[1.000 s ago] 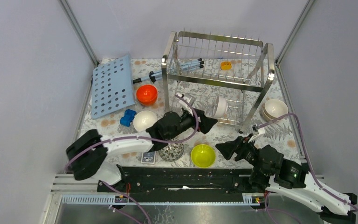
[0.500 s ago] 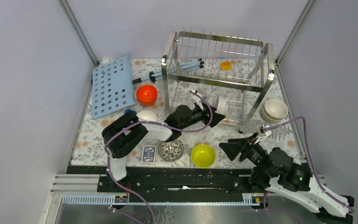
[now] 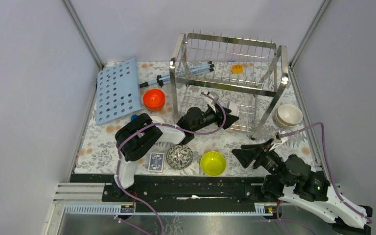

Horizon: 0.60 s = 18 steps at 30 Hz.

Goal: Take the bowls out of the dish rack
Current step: Pick up the bowl from the dish rack.

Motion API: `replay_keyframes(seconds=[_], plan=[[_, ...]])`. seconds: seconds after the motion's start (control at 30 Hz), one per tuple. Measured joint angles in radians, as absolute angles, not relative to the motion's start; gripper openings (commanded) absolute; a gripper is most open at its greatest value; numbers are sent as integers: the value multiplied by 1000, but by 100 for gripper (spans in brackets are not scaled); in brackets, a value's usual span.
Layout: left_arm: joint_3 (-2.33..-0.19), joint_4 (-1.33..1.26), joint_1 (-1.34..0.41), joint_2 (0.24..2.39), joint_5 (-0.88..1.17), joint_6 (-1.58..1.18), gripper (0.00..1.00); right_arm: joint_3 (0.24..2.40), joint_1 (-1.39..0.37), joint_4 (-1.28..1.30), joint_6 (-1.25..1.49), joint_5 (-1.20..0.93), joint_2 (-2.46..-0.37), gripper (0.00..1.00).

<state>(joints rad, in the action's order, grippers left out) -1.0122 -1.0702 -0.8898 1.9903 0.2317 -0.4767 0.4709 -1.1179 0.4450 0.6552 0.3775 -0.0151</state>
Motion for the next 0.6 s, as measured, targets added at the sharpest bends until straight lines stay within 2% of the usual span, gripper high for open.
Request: replay_keyframes(seconds=[0.3,0.4,0.6], plan=[[-988,-1106,-886,1977,231,-482,84,477,-1118,477,656,381,-15,77],[-955,-1118,-882,1951,220,-487,95,477,-1118,483,656,381,-15,77],[-911,-1134,-872,1911,196,-502,95,477,-1118,486,656,382,-15,77]])
